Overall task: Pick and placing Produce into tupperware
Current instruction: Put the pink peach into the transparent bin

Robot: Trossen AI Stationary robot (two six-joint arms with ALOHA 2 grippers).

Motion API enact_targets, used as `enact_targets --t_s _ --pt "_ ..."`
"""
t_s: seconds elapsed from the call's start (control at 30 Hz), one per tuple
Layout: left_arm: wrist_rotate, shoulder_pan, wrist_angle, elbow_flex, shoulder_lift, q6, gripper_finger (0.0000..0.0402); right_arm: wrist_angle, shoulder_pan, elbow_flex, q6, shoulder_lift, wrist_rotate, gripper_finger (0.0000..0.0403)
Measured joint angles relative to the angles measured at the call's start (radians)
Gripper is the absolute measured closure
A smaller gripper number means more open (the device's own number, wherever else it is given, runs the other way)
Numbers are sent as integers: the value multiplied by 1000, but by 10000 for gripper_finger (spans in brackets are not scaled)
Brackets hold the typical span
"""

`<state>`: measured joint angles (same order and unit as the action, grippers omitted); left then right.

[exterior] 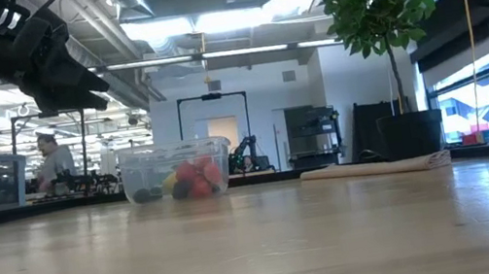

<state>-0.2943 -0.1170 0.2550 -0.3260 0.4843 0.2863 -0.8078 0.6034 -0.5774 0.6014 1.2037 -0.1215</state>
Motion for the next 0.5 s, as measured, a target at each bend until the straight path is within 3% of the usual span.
enact_targets --t_s 0.5 --pt "0 0 -1 0 0 0 111 95 5 65 10 1 8 160"
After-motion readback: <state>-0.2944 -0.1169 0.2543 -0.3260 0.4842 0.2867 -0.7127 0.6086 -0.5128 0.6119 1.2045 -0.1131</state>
